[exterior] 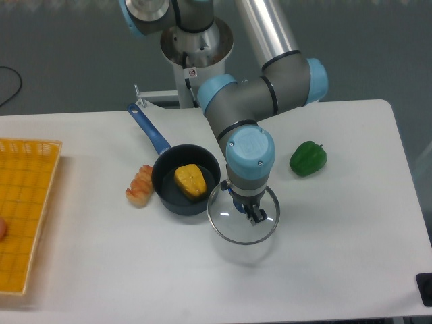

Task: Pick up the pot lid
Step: 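Lift the glass lid by its knob and pull it toward the pan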

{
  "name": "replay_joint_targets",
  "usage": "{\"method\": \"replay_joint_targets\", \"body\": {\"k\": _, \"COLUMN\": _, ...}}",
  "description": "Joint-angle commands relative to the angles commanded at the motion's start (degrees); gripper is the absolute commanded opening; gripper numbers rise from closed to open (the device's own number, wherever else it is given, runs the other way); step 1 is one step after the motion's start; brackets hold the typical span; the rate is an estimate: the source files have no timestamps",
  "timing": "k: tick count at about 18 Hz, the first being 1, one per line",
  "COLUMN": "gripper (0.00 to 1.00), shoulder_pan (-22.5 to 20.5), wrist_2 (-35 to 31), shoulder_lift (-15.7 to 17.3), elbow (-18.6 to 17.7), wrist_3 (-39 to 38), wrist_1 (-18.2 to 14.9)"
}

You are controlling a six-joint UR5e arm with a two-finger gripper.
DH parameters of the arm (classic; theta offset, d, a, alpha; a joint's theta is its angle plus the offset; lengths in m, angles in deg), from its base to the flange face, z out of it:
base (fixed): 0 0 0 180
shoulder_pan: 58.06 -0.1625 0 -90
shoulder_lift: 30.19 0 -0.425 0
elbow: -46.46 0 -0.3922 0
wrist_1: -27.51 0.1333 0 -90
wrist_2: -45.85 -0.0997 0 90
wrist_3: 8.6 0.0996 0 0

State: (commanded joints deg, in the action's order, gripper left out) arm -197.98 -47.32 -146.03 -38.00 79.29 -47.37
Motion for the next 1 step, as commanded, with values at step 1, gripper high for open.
{"method": "replay_joint_targets", "body": {"k": 1, "gripper": 0.65, "shoulder_pan": -0.09, "wrist_2": 0.0, "shoulder_lift": 0.17, "elbow": -0.18, "wrist_3": 0.09, "wrist_1": 0.0}}
